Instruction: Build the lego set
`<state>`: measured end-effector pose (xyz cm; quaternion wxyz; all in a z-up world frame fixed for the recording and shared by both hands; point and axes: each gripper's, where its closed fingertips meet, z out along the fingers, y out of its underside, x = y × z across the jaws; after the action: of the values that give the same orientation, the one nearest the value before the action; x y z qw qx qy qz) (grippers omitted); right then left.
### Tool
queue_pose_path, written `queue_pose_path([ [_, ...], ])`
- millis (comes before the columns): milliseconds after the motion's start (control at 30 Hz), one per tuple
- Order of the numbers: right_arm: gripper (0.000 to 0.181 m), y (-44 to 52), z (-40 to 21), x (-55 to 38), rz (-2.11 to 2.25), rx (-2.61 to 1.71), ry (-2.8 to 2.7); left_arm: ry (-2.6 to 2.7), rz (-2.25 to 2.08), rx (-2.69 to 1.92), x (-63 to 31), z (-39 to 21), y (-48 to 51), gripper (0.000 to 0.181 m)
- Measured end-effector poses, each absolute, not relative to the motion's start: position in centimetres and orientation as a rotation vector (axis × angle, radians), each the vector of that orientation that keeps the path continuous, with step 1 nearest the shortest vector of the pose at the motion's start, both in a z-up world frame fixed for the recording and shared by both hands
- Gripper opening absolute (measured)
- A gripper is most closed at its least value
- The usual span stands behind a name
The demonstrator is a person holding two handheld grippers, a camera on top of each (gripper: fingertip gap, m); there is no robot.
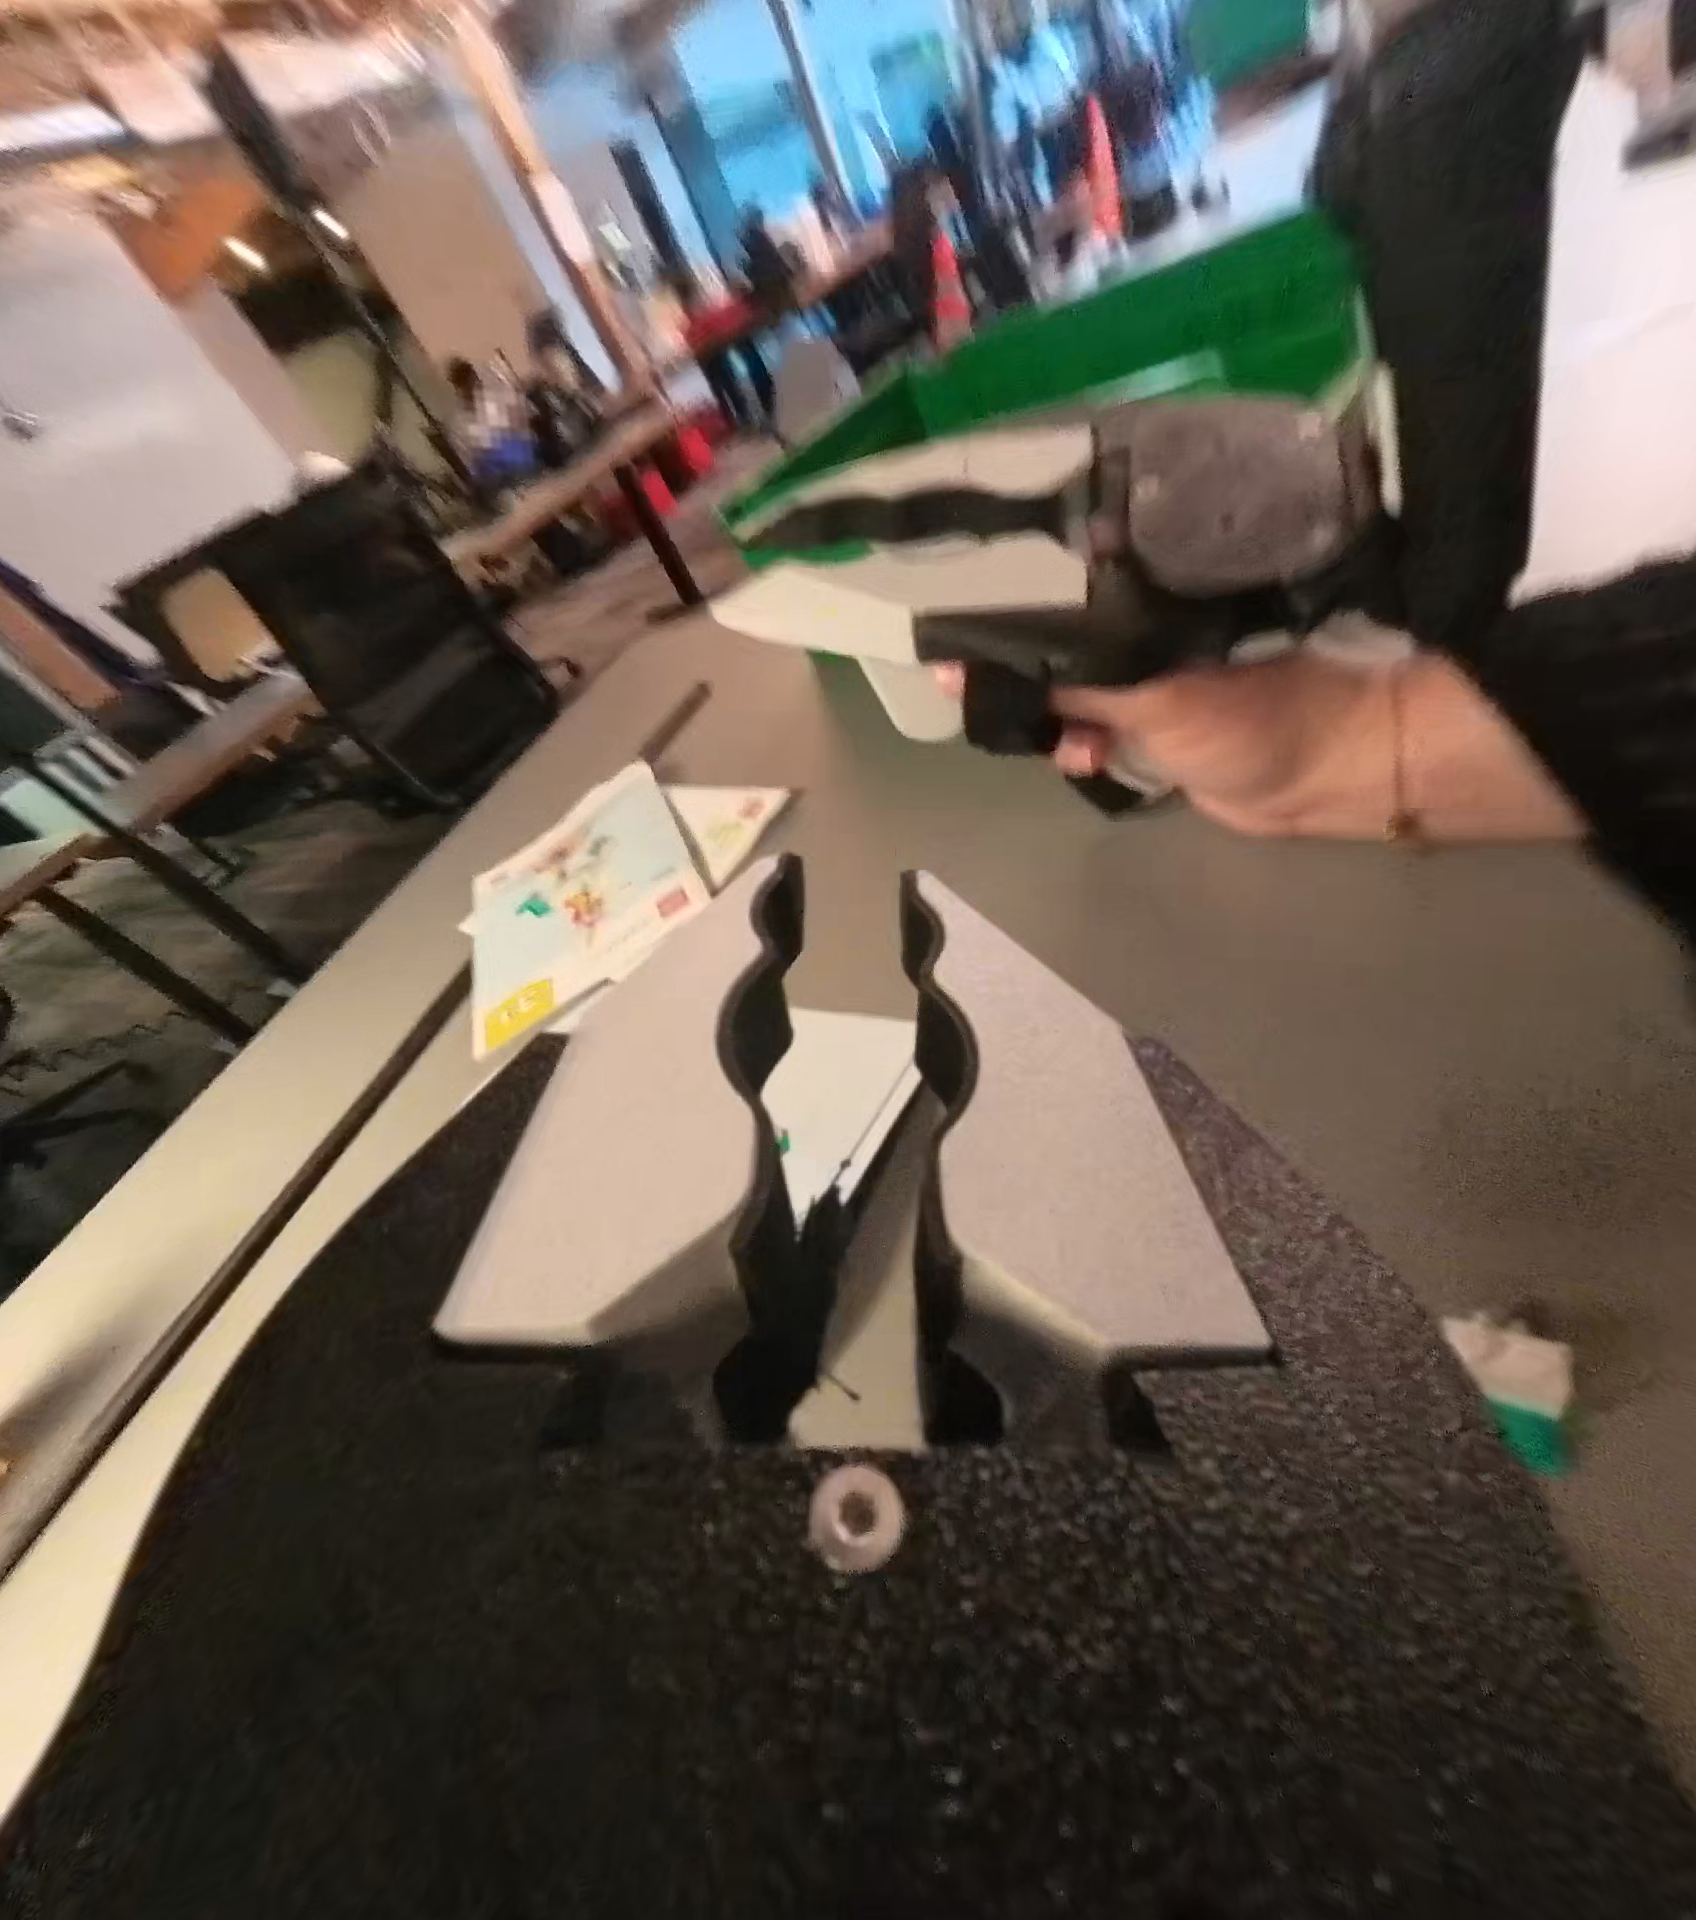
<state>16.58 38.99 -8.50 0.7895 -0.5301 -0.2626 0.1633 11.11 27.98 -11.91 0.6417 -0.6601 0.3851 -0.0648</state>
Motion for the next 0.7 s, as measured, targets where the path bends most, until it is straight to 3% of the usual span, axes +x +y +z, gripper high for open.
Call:
queue_pose_path([
  [67,0.018,39.3,-8.8,16.3,0.344,-1.151,-0.592,1.101,-0.081,-1.658,11.7,-15.3,29.2,0.033],
  [133,0.013,39.4,-9.0,16.1,0.35,-1.151,-0.61,1.292,0.074,-1.699,11.4,-17.8,30.4,0.028],
  [233,0.01,39.6,-9.1,15.5,0.354,-1.147,-0.637,1.356,-0.009,-1.774,12.2,-19.9,31.3,0.035],
  [467,0.009,39.4,-9.3,14.4,0.39,-1.135,-0.68,1.364,-0.043,-1.847,11.0,-21.6,32.6,0.021],
  [700,0.009,39.2,-9.5,13.9,0.401,-1.131,-0.705,1.325,-0.123,-1.894,10.6,-21.7,32.5,0.018],
])
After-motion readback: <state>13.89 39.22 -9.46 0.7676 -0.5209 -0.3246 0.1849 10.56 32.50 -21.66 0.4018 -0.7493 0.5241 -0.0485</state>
